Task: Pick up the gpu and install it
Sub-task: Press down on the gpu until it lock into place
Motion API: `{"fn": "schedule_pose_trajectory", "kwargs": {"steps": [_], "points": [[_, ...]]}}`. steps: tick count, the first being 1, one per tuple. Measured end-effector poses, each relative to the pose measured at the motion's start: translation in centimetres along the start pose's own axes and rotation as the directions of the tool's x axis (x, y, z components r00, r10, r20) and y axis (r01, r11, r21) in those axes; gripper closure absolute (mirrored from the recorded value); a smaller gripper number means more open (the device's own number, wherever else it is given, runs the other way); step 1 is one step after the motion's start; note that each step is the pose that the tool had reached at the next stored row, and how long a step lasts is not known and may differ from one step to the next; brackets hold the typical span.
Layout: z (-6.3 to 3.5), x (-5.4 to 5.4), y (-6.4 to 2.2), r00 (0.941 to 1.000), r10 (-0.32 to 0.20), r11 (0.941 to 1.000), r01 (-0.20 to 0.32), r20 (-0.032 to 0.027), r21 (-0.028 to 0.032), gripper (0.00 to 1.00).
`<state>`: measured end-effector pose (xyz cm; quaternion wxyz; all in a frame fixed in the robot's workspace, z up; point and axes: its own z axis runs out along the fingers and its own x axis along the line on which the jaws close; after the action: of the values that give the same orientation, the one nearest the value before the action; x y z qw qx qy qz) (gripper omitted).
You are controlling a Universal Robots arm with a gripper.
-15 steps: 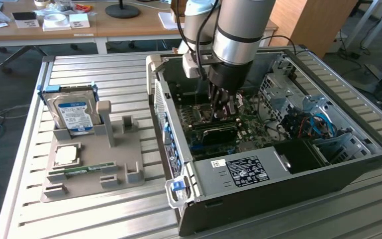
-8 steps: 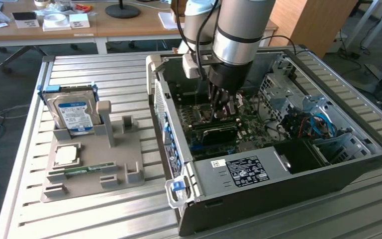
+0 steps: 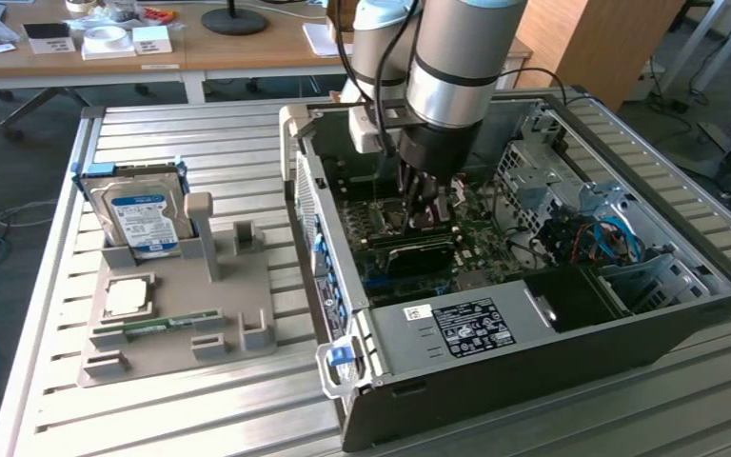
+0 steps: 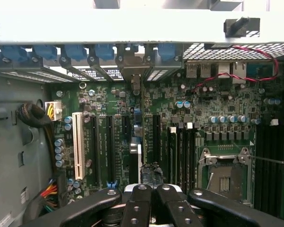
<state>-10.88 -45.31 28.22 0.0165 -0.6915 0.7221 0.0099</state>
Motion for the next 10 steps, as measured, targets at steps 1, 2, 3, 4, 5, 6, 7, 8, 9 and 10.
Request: {"fn": "schedule_pose_trajectory", "kwargs": {"steps": [1,2,3,4,5,6,7,8,9,10], "points": [[0.09,0.00,0.00,1.0000,0.000,1.0000,0.000,0.0000,0.0000,0.89],[0.17,0.01,0.00,1.0000,0.000,1.0000,0.000,0.0001,0.0000,0.89],[0.23,0.01,0.00,1.0000,0.000,1.0000,0.000,-0.0001,0.0000,0.89],[0.25,0.01,0.00,1.0000,0.000,1.0000,0.000,-0.0001,-0.0001,0.89],[0.25,0.01,0.00,1.0000,0.000,1.0000,0.000,-0.0002,-0.0001,0.89],[0.25,0.01,0.00,1.0000,0.000,1.0000,0.000,-0.0002,-0.0001,0.89],[0.26,0.04,0.01,1.0000,0.000,1.0000,0.000,0.0000,0.0000,0.89],[0.26,0.07,0.01,1.0000,0.000,1.0000,0.000,0.0000,0.0001,0.89],[0.27,0.09,0.01,1.0000,0.000,1.0000,0.000,0.0002,0.0001,0.89],[0.29,0.09,0.01,1.0000,0.000,1.0000,0.000,0.0000,0.0000,0.89]]}}
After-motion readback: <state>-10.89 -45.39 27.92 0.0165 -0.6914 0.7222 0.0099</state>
